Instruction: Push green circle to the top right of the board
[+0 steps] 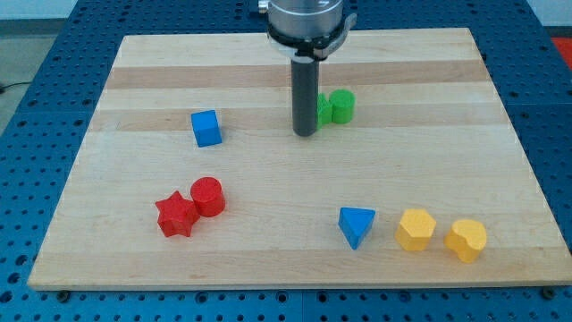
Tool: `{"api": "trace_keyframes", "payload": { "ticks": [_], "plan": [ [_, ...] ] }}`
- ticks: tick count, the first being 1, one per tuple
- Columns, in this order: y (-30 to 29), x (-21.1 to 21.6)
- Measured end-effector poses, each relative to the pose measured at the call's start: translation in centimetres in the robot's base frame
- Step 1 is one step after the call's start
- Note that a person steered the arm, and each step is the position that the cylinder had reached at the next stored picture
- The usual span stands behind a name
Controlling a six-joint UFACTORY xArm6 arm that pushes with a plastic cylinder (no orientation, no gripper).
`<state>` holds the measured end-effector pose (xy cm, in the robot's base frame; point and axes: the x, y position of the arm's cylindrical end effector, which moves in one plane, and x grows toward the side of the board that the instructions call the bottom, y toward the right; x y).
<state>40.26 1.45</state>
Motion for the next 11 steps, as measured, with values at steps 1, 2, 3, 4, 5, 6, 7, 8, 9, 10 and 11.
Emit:
{"api": "trace_keyframes", "payload": {
  "ticks": [1, 2, 3, 4, 5, 6, 7, 8, 9, 10, 11],
  "plan": [
    [2.7, -0.6],
    [5.0, -2.8],
    [7.3, -5.6],
    [9.8, -7.2],
    [10.3, -6.9],
    [12.6, -7.4],
    [15.5, -9.7],
    [19.0, -10.9],
    [20.7, -13.7],
    [20.6, -12.9],
    [19.0, -10.6]
  ]
}}
